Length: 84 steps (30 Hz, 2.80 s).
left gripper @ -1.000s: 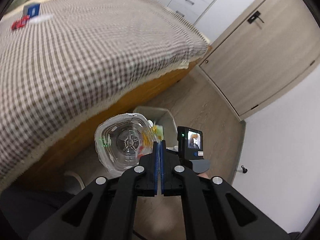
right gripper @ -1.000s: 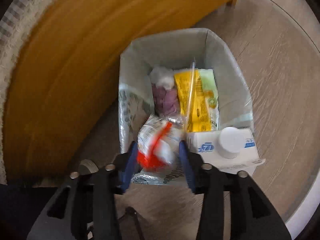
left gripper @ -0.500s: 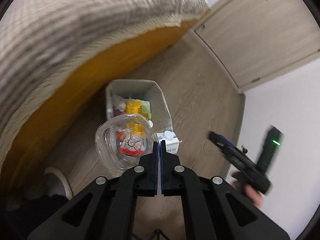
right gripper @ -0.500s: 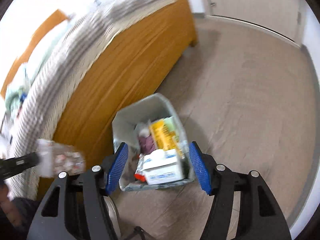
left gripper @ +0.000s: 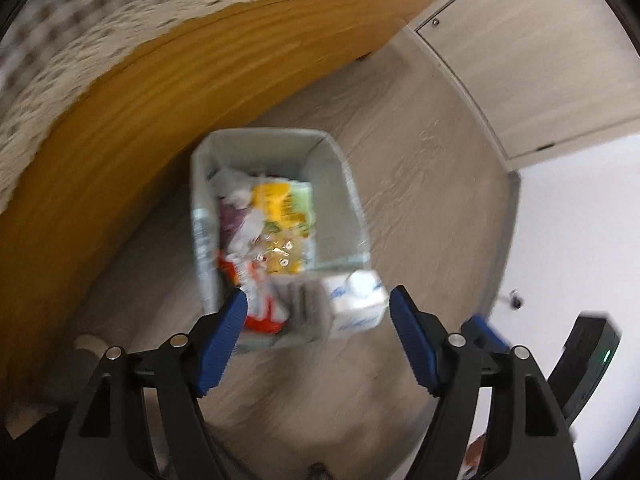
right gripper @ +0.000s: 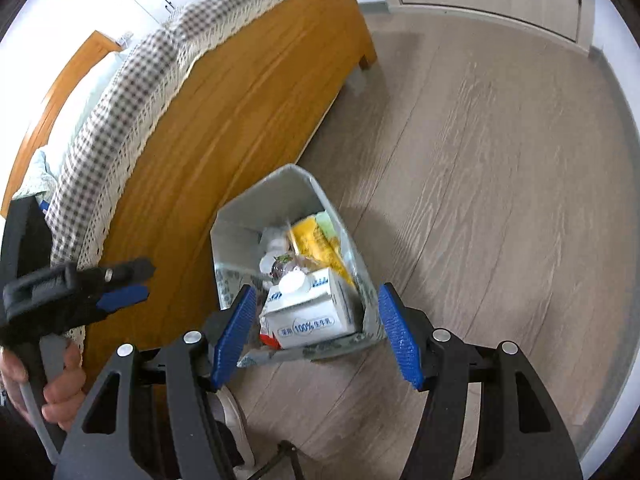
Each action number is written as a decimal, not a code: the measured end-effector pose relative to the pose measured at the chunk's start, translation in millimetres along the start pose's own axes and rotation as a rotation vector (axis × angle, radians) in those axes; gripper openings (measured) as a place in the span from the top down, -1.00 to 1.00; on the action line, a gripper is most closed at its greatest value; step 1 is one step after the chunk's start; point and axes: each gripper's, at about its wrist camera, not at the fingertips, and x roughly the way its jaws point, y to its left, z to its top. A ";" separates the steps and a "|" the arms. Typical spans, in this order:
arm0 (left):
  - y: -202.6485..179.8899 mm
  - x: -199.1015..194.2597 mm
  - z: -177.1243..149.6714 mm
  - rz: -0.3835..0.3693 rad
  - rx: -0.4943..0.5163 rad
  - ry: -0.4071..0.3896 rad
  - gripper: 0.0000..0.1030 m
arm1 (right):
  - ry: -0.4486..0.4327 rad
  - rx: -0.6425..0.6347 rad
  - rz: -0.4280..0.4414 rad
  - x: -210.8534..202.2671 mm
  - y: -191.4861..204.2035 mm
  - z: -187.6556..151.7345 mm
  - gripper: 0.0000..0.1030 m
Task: Collect trash
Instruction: 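Move both open tools back over the bed toward the remaining trash, then grasp the white plastic bag with the right tool while the left tool grasps the red snack packet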
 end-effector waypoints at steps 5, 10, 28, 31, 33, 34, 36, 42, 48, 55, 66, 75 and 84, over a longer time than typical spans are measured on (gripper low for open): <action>23.3 -23.8 -15.0 0.026 -0.013 -0.013 -0.38 | 0.013 -0.041 -0.002 -3.7 17.2 1.6 -0.19; 27.6 -73.3 -24.0 0.018 0.015 -0.132 -0.38 | -0.034 -0.085 -0.001 -29.0 39.6 12.0 -0.19; 111.7 -322.1 -90.2 0.050 0.034 -0.712 -0.47 | -0.231 -0.513 0.080 -115.9 259.9 15.8 -0.32; 153.3 -343.5 -95.8 0.070 -0.045 -0.760 -0.48 | -0.221 -0.555 0.112 -107.2 295.2 7.1 -0.32; 185.2 -353.0 -98.7 0.084 -0.118 -0.780 -0.48 | -0.210 -0.582 0.122 -99.3 318.8 1.6 -0.32; 202.4 -356.8 -99.8 0.104 -0.153 -0.793 -0.48 | -0.208 -0.591 0.123 -97.0 326.0 -0.1 -0.32; 238.3 -364.5 -103.7 0.187 -0.222 -0.828 -0.61 | -0.200 -0.618 0.120 -87.6 347.2 -3.1 -0.32; 352.4 -376.2 -112.0 0.267 -0.469 -0.858 -0.63 | -0.170 -0.690 0.098 -52.7 402.2 -9.7 -0.32; 433.6 -392.3 -95.7 0.211 -0.580 -0.893 -0.63 | -0.149 -0.769 0.119 -0.7 473.1 -9.1 -0.32; 522.3 -396.4 -89.7 0.082 -0.804 -0.912 -0.63 | -0.167 -0.899 0.169 63.0 572.5 2.4 -0.32; 541.3 -398.9 -84.9 0.073 -0.797 -0.900 -0.63 | -0.049 -0.942 0.161 191.9 713.3 66.5 -0.24; 518.6 -396.0 -76.1 0.150 -0.703 -0.898 -0.63 | 0.020 -0.957 0.180 212.3 688.1 78.3 0.82; 423.6 -396.3 -37.0 0.352 -0.391 -0.861 -0.53 | -0.273 -0.934 0.055 180.1 579.2 120.7 0.85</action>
